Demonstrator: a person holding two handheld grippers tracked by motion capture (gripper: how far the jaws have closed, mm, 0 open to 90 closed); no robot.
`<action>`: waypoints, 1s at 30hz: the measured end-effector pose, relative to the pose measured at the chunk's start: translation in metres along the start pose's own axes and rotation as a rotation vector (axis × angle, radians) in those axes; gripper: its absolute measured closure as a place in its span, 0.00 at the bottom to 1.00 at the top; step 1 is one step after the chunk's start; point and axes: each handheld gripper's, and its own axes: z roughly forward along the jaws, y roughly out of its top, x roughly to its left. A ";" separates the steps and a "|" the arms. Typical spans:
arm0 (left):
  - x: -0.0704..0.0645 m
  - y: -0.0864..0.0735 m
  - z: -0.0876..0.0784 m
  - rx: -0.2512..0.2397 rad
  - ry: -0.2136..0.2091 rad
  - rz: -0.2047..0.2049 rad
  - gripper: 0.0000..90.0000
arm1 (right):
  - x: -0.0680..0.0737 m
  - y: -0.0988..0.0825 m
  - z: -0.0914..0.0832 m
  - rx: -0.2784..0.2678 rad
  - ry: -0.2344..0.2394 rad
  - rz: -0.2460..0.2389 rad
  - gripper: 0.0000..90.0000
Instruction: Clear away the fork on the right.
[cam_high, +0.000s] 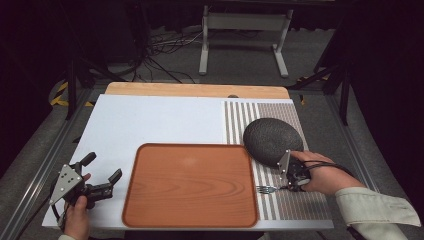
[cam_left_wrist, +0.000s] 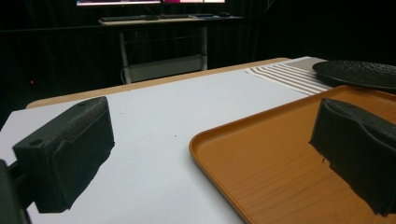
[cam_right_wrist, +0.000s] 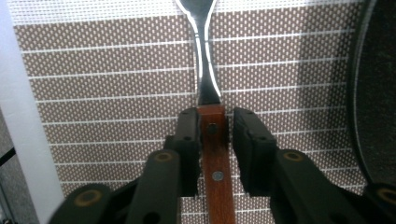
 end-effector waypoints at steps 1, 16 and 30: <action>0.000 0.000 0.000 0.001 0.001 0.003 0.00 | 0.001 0.000 0.000 -0.002 -0.003 -0.009 0.84; 0.001 -0.001 0.000 0.003 0.000 -0.004 0.00 | 0.004 0.004 0.000 0.018 -0.022 -0.072 0.87; 0.001 -0.001 0.000 0.000 0.001 -0.005 0.00 | 0.007 0.007 -0.041 -0.097 -0.101 0.000 0.87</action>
